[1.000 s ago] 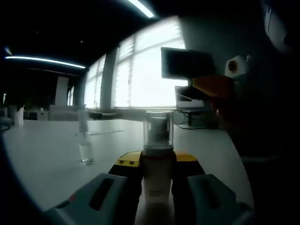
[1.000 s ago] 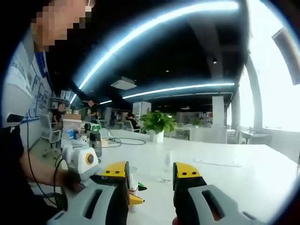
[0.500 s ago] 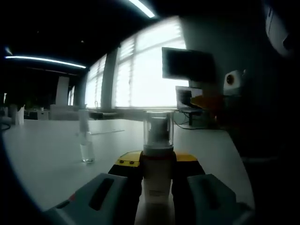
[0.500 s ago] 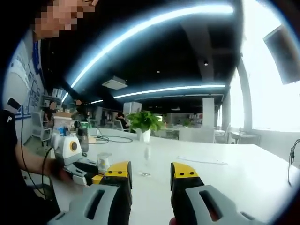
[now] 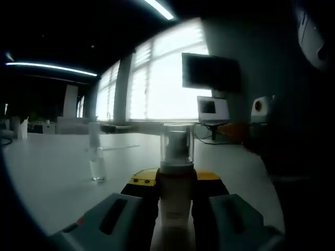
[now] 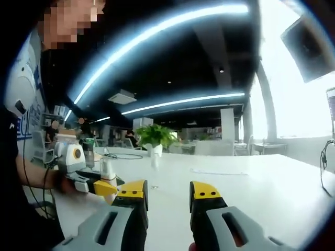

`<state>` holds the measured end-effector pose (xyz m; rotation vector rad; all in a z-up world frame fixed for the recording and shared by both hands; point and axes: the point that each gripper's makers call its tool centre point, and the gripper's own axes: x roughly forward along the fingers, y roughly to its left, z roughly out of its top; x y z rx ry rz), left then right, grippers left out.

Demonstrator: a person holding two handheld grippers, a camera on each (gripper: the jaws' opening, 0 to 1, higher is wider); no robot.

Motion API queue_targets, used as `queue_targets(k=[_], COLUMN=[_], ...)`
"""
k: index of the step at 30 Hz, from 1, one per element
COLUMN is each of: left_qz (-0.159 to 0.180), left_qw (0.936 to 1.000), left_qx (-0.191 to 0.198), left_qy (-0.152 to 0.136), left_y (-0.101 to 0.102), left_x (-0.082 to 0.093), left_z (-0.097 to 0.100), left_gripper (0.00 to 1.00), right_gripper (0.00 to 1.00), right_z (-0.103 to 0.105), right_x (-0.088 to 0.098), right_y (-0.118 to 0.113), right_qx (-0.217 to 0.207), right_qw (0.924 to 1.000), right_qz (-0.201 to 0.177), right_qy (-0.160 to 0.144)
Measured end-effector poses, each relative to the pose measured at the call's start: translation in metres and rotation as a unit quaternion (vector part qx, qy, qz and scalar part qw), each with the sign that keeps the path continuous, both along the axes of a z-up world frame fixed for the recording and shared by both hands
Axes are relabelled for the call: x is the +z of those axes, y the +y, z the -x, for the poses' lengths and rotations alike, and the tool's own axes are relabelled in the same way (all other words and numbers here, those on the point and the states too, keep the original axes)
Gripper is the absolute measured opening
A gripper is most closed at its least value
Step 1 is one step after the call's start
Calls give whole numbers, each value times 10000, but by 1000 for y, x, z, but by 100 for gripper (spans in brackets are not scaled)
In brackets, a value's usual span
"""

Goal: Clamp pump bottle remove cover press pump head put on cover

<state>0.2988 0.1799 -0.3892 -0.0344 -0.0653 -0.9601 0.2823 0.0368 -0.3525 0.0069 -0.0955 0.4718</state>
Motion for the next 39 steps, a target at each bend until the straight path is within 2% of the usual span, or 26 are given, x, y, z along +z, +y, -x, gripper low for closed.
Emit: queue_targets(k=[7,16,39], left_qz=[1,7,-2], left_qw=[10000,10000,9999], left_qx=[33,32,122], left_qy=[12,24,44], left_y=[1,0,3], left_x=[0,0,-1], left_z=[-1,-1,-5], left_gripper=[14,14,14], right_gripper=[26,26,22], right_z=[-9,-11,-13], right_x=[-22,-35,-40], right_y=[-8,-9,-11], right_qx=[-12,95,48], right_qw=[9997,9999,9999], right_qz=[224,38,108], right_qy=[140,112,91])
